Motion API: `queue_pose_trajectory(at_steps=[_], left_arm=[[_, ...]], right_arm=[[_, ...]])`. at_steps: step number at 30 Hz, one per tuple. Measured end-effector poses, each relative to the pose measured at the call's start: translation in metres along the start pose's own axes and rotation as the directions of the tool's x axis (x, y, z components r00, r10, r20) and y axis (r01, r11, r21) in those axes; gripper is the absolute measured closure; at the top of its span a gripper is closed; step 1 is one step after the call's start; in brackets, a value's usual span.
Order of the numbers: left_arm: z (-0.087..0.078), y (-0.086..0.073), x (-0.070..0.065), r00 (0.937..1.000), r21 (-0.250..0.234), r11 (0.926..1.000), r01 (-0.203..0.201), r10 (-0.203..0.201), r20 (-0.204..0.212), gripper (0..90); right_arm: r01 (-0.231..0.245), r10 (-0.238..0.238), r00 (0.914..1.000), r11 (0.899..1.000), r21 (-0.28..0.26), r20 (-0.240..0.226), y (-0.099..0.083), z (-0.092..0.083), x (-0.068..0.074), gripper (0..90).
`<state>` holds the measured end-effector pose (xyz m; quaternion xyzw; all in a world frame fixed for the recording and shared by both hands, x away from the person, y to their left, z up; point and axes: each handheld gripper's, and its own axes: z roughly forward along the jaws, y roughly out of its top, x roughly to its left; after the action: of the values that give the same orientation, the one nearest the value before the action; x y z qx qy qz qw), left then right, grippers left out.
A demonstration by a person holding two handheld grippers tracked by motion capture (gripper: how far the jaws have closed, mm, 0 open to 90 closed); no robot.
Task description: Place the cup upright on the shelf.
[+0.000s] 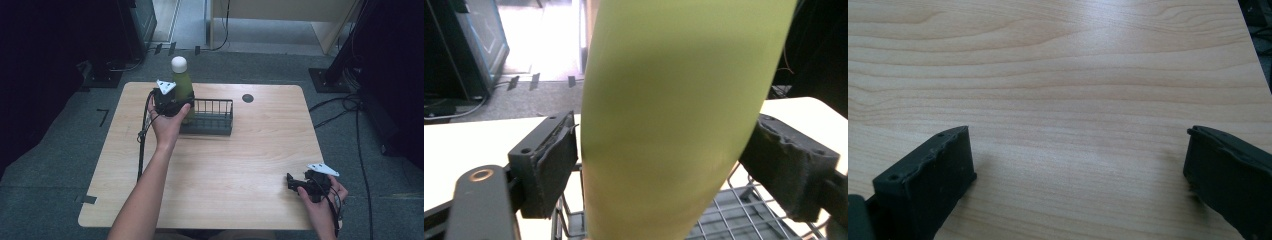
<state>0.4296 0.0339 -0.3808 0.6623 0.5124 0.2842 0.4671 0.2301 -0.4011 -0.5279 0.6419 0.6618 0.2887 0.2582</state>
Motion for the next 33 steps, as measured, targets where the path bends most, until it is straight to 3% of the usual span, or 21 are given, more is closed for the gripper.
queue_pose_trajectory(at_steps=[8, 16, 33], left_arm=[[-0.01, -0.005, 0.006, 0.9999, 0.0, 0.9999, 0.013, -0.013, -0.001, 13.7], [-0.025, -0.013, 0.008, 0.9997, 0.0, 1.0, -0.009, 0.009, 0.021, 11.4], [-0.045, -0.051, 0.018, 0.999, 0.039, 0.9991, -0.019, 0.017, 0.042, 5.2]], right_arm=[[0.0, 0.0, 1.0, 1.0, 0.0, 0.0, 0.0, 0.0, 0.0, 0.0], [0.0, 0.0, 1.0, 1.0, 0.0, 0.0, 0.0, 0.0, 0.0, 0.0], [0.0, 0.0, 1.0, 1.0, 0.001, 0.0, 0.0, 0.0, 0.0, 0.0]])
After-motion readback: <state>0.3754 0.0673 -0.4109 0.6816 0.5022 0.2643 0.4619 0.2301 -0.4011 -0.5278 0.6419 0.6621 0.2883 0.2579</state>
